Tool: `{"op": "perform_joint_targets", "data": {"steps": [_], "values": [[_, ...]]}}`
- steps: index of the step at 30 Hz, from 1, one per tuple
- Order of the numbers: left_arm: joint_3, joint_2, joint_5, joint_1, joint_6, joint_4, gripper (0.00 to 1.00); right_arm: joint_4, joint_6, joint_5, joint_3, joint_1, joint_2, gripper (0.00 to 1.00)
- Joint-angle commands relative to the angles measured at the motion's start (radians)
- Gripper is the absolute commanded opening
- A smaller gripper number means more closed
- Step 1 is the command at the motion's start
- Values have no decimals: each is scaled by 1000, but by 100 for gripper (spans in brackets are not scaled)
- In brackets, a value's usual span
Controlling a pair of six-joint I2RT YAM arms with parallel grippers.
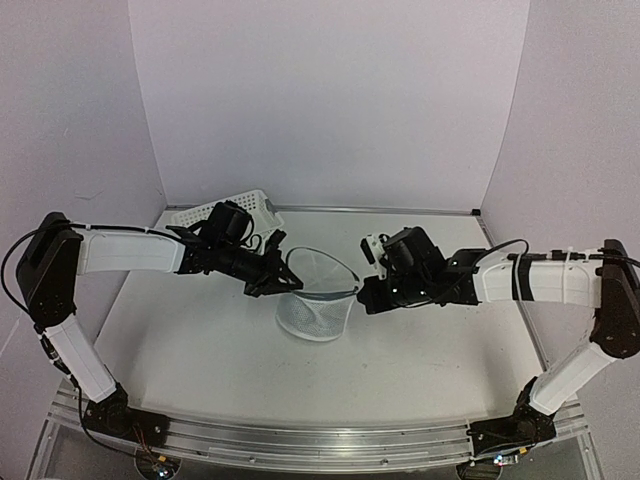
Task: Unzip the laundry bag and remove the bra
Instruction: Unzip the zipper of the laundry bag, then adjust the laundry bag at the center of the board.
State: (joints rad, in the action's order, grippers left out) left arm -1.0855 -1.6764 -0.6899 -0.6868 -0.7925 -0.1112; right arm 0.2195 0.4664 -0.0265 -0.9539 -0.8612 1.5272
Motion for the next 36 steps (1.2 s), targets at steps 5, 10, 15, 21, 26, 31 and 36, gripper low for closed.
{"op": "perform_joint_targets", "data": {"steps": [5, 10, 15, 21, 26, 31, 36], "values": [[19, 42, -42, 2, 48, -23, 0, -18, -23, -13, 49, 43, -71, 3], [40, 38, -41, 0, 52, 2, 0, -15, -26, 0, 42, 43, -95, 14], [39, 25, -47, -9, 38, 31, 0, -1, -22, 1, 30, 43, -134, 25], [48, 7, -54, -35, -44, 150, 0, 21, -10, -18, 15, 42, -206, 36], [41, -25, -50, -48, -118, 251, 0, 43, -6, -44, 2, 43, -256, 38], [-27, -74, -43, -69, -157, 292, 0, 61, 2, -71, -6, 43, -299, 38], [-78, -112, -26, -83, -213, 361, 0, 79, 10, -88, -12, 43, -335, 36]]}}
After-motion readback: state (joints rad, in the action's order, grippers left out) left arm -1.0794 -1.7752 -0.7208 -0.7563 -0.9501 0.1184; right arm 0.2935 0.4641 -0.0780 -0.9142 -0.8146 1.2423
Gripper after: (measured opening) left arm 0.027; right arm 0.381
